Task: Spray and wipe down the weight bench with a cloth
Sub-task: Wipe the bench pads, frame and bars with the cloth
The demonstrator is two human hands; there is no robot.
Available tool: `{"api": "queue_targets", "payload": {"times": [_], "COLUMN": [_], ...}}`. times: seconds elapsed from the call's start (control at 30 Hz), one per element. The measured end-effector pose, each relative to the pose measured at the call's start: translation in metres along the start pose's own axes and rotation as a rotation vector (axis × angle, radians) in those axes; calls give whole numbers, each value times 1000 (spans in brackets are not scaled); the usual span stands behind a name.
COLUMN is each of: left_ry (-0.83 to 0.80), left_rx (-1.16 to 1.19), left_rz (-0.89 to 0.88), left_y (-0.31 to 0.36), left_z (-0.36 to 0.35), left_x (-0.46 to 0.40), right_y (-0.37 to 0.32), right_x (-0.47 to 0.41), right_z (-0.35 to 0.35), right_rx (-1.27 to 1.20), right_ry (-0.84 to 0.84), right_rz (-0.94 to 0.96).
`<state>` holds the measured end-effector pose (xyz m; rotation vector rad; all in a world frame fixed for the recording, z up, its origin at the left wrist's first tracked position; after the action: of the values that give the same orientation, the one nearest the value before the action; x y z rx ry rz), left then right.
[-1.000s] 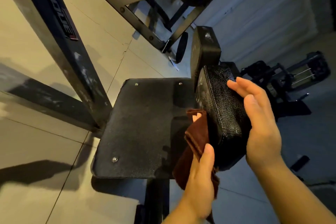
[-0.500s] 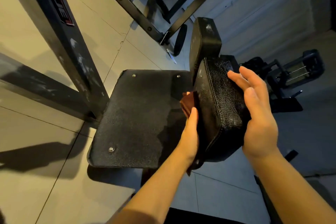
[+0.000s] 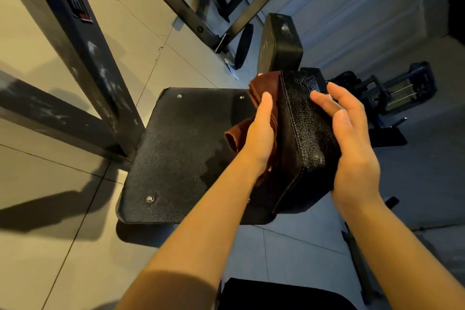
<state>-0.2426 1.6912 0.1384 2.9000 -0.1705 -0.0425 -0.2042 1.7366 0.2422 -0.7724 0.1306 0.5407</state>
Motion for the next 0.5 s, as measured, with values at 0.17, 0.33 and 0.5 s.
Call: {"api": "queue_targets", "payload": {"times": [0.17, 0.33, 0.5], "left_ry": [148, 120, -23], "left_rx": [-19, -10, -34], "left_rz": [118, 170, 108], "left_y": [-45, -73, -45], "left_z": [30, 37, 13], "left_x": [-5, 35, 44], "right_y": [2, 0, -10], "right_x": [-1, 2, -8], "right_z": [-1, 0, -6], "right_rx": [-30, 16, -18], "right_ry": [11, 4, 27], "right_rz": [15, -11, -78]}}
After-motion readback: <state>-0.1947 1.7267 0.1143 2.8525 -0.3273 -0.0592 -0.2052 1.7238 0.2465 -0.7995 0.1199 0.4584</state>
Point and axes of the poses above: each hand's wrist, its own x-axis away from the middle knuckle, its own z-axis out of the back of the hand, y = z × x, the point moved 6 cm from there along -x, towards the middle knuckle, and after that the axes turned 1 degree about -y, right-handed, at the moved point
